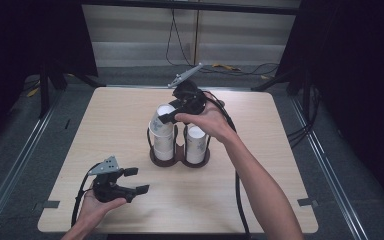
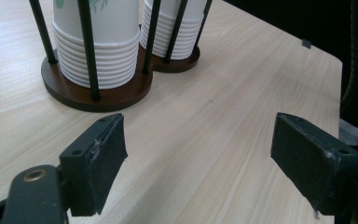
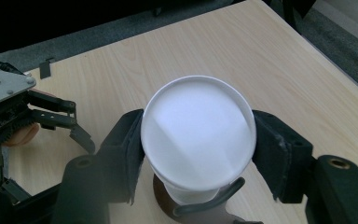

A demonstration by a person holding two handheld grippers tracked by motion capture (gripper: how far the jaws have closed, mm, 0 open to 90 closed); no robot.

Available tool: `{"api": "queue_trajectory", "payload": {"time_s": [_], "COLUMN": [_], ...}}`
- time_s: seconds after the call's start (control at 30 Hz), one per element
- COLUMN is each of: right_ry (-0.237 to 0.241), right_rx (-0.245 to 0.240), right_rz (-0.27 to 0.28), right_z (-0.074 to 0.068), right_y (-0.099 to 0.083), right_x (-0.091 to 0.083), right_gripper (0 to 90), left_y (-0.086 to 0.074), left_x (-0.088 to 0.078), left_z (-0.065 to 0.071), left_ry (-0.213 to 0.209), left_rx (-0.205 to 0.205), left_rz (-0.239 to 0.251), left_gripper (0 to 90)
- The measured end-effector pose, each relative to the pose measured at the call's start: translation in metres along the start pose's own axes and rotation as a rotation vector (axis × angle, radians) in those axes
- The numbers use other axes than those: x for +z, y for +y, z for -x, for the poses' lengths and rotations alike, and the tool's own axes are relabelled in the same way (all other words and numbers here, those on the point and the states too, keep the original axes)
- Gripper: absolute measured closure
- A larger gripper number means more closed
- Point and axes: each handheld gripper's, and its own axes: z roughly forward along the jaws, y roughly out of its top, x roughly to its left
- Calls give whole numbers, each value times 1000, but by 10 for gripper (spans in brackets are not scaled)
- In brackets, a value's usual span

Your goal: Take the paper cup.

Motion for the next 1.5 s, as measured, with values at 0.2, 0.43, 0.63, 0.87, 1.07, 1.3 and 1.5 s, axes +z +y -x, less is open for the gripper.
{"api": "queue_trajectory", "payload": {"time_s": [0.2,0.43,0.63,0.87,1.07,1.3,1.5], "right_ry": [7,22,40,67,83,119,153], "right_rx": [4,15,10,-19,-15,-10,26], "right_rz": [21,72,106,147,145,177,185], "right_z": [-2,-6,-13,-24,-29,-38,-37], "right_y": [-5,-11,-20,-28,-39,-49,-70], "right_x": [-6,-17,-23,-30,-25,-28,-20], "right_gripper": [386,386,386,386,386,386,386], "left_y": [2,5,12,19,35,47,45], "left_x": [1,-1,-4,-3,0,0,9], "left_z": [2,5,11,9,6,4,9], "left_ry": [-9,-10,6,-10,-5,9,5], "left_rx": [-5,0,24,20,23,47,41], "left_rz": [0,33,63,86,82,108,75], "left_gripper": [179,187,194,224,234,269,235]}}
